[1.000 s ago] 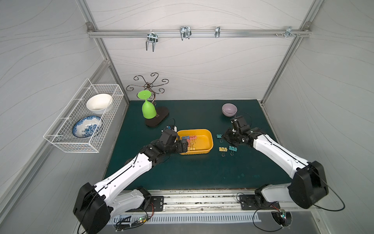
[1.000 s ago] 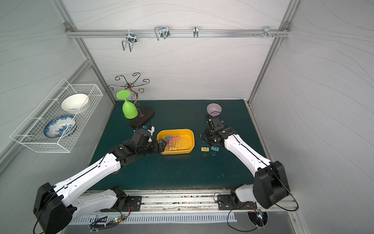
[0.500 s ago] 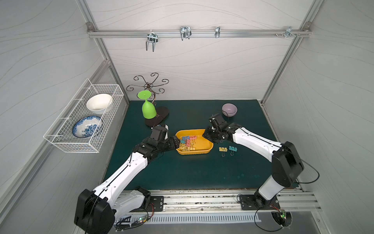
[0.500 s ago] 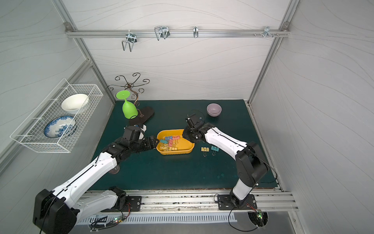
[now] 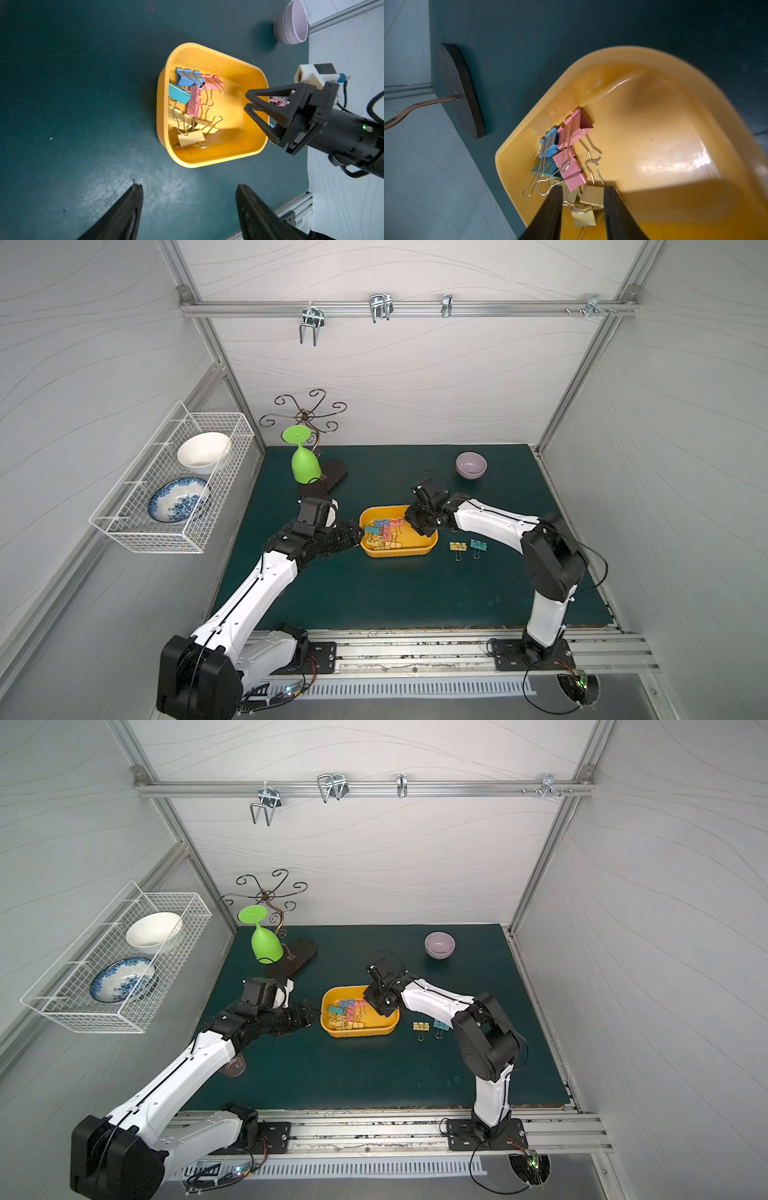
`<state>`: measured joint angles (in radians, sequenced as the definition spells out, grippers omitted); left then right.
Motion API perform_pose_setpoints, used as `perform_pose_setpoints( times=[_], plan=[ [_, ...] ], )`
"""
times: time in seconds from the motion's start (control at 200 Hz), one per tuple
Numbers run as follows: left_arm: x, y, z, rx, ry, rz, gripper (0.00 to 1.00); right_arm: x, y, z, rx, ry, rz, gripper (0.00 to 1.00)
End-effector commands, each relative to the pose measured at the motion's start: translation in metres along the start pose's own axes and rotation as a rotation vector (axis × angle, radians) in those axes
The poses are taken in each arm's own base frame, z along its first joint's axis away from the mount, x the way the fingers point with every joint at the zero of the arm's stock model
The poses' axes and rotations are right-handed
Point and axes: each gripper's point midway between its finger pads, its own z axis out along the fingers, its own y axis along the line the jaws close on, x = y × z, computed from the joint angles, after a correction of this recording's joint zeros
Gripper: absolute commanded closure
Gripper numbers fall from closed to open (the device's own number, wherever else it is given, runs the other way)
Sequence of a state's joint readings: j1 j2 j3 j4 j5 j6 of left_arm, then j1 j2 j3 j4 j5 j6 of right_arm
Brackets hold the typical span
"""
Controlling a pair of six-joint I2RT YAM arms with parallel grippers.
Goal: Take out the binder clips from the storage box
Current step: Pick up the binder clip from the storage box.
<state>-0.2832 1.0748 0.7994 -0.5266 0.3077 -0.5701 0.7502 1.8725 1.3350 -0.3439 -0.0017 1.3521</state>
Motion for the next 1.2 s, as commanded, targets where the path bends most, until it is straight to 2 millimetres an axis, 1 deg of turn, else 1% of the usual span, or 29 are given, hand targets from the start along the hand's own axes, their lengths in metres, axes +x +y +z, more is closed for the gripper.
perform_pose_setpoints(
  times=[0.0, 0.145, 0.23, 0.37, 0.44, 0.535, 0.61, 0.69, 0.73, 0.765, 0.8, 0.855, 0.91, 0.96, 1.045, 1.196],
  plan=[
    [-0.008, -0.012, -0.006, 0.049, -0.026, 0.029, 0.25, -0.002, 0.003, 0.007, 0.01, 0.014, 0.084, 0.62],
    [-0.007, -0.014, -0.001, 0.066, -0.014, 0.017, 0.25, 0.0, 0.001, 0.021, 0.017, 0.033, 0.125, 0.63],
    [-0.007, -0.016, 0.0, 0.075, -0.004, 0.019, 0.25, 0.002, 0.004, 0.027, 0.007, 0.051, 0.137, 0.64],
    [-0.01, -0.014, -0.001, 0.061, -0.016, 0.026, 0.25, 0.005, 0.008, 0.038, 0.008, 0.08, 0.132, 0.65],
    [-0.009, -0.014, -0.001, 0.059, -0.012, 0.036, 0.25, 0.005, 0.009, 0.042, 0.003, 0.081, 0.132, 0.67],
    [-0.006, -0.008, -0.001, 0.026, 0.003, 0.047, 0.25, 0.005, 0.012, 0.048, -0.003, 0.091, 0.125, 0.69],
    [-0.004, -0.005, -0.001, 0.017, 0.005, 0.05, 0.25, 0.003, 0.014, 0.049, -0.001, 0.088, 0.113, 0.74],
    [-0.003, -0.005, -0.001, 0.022, 0.006, 0.049, 0.25, 0.001, 0.011, 0.049, 0.013, 0.077, 0.115, 0.77],
    [-0.003, -0.005, -0.001, 0.022, 0.005, 0.052, 0.25, 0.0, 0.008, 0.047, 0.028, 0.071, 0.12, 0.8],
    [-0.002, -0.003, -0.001, 0.017, 0.008, 0.049, 0.25, -0.003, 0.006, 0.043, 0.035, 0.056, 0.116, 0.85],
    [0.0, -0.001, 0.0, 0.013, 0.013, 0.045, 0.26, -0.004, 0.004, 0.04, 0.041, 0.041, 0.11, 0.87],
    [0.004, -0.001, 0.0, 0.018, 0.018, 0.042, 0.26, -0.007, 0.0, 0.033, 0.052, 0.017, 0.109, 0.94],
    [0.005, -0.001, 0.0, 0.027, 0.013, 0.039, 0.27, -0.011, -0.003, 0.027, 0.053, -0.014, 0.107, 0.98],
    [0.005, -0.002, -0.001, 0.037, 0.008, 0.042, 0.27, -0.015, -0.005, 0.02, 0.05, -0.037, 0.105, 1.0],
    [0.004, -0.005, -0.003, 0.051, 0.006, 0.048, 0.27, -0.02, -0.006, 0.008, 0.043, -0.069, 0.092, 1.0],
    [0.006, -0.003, -0.003, 0.046, 0.004, 0.013, 0.28, -0.024, 0.002, -0.017, -0.021, -0.093, 0.052, 1.0]
  ],
)
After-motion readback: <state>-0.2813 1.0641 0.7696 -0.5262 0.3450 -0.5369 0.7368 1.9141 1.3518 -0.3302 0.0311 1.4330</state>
